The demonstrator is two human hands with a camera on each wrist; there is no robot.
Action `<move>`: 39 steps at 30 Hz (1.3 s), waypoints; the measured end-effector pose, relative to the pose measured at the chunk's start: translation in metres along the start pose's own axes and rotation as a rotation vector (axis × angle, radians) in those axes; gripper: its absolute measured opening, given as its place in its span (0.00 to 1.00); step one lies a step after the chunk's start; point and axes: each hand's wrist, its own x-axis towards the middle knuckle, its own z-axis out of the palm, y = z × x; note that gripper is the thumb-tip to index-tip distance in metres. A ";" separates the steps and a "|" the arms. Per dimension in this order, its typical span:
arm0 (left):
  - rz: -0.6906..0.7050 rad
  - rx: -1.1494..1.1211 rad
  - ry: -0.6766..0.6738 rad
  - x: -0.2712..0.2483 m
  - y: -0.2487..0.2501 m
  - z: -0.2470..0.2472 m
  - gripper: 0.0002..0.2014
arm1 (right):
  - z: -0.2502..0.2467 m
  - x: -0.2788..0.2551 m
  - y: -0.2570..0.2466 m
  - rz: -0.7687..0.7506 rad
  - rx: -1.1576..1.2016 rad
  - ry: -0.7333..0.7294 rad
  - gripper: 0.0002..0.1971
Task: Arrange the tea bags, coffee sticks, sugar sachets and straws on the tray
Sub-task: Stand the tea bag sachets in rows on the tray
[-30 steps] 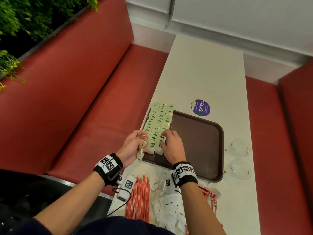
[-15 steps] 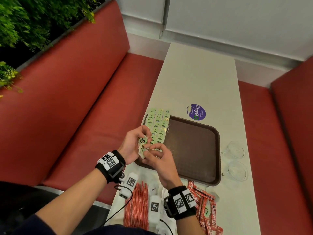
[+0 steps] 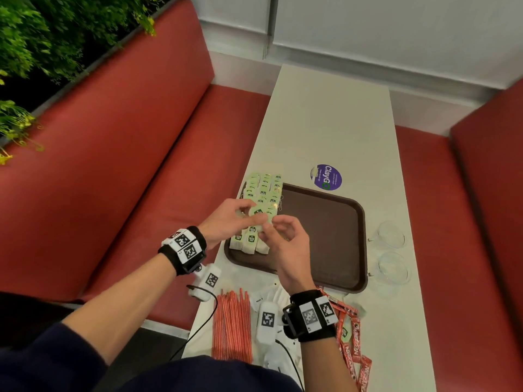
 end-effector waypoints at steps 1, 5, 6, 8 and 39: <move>0.033 0.067 0.007 0.002 0.001 -0.001 0.23 | 0.000 0.000 0.002 -0.006 -0.020 -0.001 0.13; 0.040 0.384 0.035 0.011 0.001 -0.005 0.31 | -0.005 -0.002 0.008 -0.062 -0.374 0.003 0.15; 0.056 0.464 0.022 0.012 -0.001 -0.006 0.32 | -0.006 -0.002 0.009 -0.082 -0.473 0.013 0.16; 0.056 0.555 0.004 0.011 -0.006 -0.006 0.32 | -0.009 -0.001 0.014 -0.120 -0.560 0.016 0.14; -0.367 0.052 0.336 -0.029 -0.085 -0.021 0.12 | 0.014 0.020 0.127 -0.134 -1.107 -0.104 0.11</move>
